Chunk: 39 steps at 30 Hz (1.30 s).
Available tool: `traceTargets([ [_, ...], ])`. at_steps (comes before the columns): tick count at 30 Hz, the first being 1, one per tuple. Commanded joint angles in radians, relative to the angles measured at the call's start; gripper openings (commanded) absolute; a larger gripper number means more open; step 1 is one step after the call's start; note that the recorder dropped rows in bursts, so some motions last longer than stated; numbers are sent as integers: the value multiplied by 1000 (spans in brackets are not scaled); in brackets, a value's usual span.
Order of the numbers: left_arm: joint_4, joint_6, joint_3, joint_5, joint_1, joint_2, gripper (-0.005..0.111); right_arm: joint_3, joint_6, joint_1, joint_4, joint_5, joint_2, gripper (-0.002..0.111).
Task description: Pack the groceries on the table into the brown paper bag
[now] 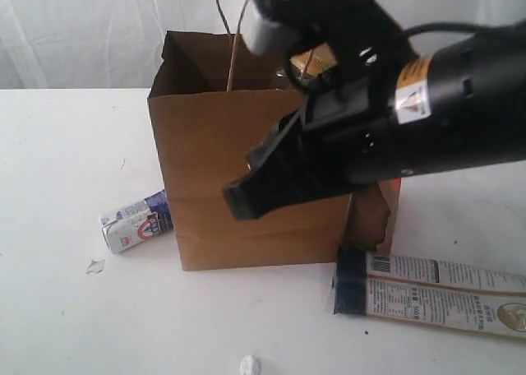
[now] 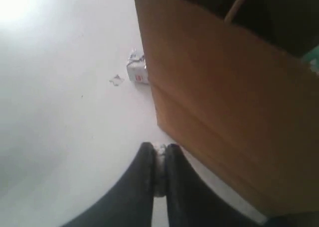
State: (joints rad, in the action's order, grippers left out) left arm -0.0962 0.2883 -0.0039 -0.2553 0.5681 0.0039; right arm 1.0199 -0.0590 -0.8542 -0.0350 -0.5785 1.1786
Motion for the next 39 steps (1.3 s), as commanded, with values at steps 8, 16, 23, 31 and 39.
traceTargets([
  [8, 5, 0, 4, 0, 3, -4, 0, 182, 59, 8, 60, -37, -105, 0],
  [16, 5, 0, 4, 0, 3, -4, 0, 272, 59, 8, 200, 6, -105, 0],
  [23, 5, 0, 4, 0, 3, -4, 0, 287, 59, 8, 314, 80, -105, 0],
  [31, 5, 0, 4, 0, 3, -4, 0, 287, -48, 137, 342, 90, -70, 0],
  [39, 5, 0, 4, 0, 3, -4, 0, 322, 3, 299, 130, 81, 35, 0],
])
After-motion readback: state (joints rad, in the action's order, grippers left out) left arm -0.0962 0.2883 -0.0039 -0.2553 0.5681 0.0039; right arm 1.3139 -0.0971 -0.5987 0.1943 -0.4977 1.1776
